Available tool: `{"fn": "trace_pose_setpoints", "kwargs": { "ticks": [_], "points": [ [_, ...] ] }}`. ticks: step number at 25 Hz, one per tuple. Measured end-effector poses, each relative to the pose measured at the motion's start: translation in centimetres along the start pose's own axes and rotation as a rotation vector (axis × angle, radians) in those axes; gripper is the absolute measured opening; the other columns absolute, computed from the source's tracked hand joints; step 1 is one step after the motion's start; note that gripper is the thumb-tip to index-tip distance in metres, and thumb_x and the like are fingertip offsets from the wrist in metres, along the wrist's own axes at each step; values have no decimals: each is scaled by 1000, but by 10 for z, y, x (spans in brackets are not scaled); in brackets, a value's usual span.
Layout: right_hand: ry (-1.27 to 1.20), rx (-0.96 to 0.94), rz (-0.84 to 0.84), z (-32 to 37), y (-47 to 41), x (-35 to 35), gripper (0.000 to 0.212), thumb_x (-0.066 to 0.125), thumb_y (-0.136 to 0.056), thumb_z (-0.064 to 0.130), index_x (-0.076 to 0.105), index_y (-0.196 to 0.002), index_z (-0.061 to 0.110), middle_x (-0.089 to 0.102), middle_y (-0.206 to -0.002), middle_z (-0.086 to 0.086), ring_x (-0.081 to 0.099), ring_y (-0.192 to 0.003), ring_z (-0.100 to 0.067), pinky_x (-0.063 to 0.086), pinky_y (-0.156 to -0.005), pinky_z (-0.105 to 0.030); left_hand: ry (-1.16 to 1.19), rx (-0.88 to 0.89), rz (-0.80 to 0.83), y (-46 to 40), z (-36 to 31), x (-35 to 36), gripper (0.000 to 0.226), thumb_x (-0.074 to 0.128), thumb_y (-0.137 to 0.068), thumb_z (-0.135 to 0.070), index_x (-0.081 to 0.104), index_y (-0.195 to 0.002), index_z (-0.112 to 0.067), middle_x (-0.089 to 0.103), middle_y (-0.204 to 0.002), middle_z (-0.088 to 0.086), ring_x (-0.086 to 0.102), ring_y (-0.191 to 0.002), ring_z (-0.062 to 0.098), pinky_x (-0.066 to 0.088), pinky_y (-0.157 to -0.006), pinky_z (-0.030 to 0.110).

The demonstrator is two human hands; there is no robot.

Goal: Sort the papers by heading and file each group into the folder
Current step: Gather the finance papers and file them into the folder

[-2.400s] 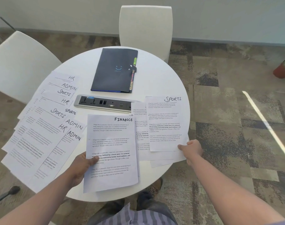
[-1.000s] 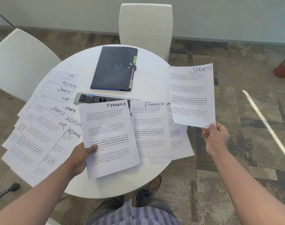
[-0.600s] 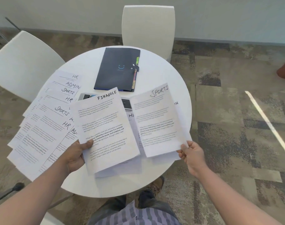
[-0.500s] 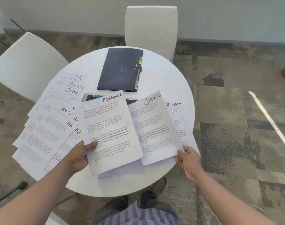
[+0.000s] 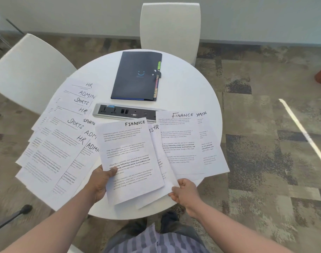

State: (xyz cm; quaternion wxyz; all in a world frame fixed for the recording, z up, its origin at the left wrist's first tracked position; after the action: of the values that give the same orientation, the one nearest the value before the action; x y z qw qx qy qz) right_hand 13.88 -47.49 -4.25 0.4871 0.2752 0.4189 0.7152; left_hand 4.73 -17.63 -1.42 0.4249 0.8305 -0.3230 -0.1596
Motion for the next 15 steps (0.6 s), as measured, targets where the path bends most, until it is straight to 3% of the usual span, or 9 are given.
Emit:
{"fn": "trace_pose_setpoints", "kwargs": {
  "ticks": [5,8,11,13,15],
  "points": [
    [76,72,-6,-10,-1,11,28,64,-88,-8,60,-107,12,65,-111,-9,73,-101,-29,63,-88,-42,-12,-8,-46,-3,6,-11,34,63,-97,0,62,-131,-4,72,-122,18,70,-107,41,59,-79,48],
    [-10,143,-26,-20,-3,12,33,63,-88,-12,61,-116,6,66,-117,-15,73,-101,-30,65,-81,-37,-1,-17,-48,-3,8,-19,35,63,-97,-1,62,-132,-5,72,-123,18,69,-108,41,58,-81,49],
    [-26,200,-3,-30,5,17,28,58,-90,-16,60,-111,1,67,-115,-17,72,-103,-32,65,-79,-35,10,-23,-49,-4,8,-26,34,62,-98,0,62,-131,-4,73,-120,17,71,-102,38,59,-78,47],
    [33,199,40,-34,10,22,25,60,-89,-12,59,-111,2,68,-116,-19,73,-102,-32,64,-85,-40,3,-22,-40,-5,8,-29,33,62,-98,0,63,-130,-5,74,-119,16,71,-101,37,60,-75,46],
    [147,182,82,-28,17,26,21,65,-91,1,59,-111,4,69,-114,-22,76,-88,-27,62,-84,-38,-4,-30,-29,-7,8,-30,32,62,-97,0,64,-129,-5,74,-119,16,71,-103,38,59,-77,47]
  ]
}}
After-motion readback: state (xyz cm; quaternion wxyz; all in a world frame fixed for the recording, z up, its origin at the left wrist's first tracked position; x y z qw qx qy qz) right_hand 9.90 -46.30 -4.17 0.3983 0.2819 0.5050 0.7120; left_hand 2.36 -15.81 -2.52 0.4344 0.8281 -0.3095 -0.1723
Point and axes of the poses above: each hand's wrist, its own y-axis away from the middle knuckle, its own x-axis out of the palm, z = x × y, the point moved 1 cm from there along -y, towards the middle knuckle
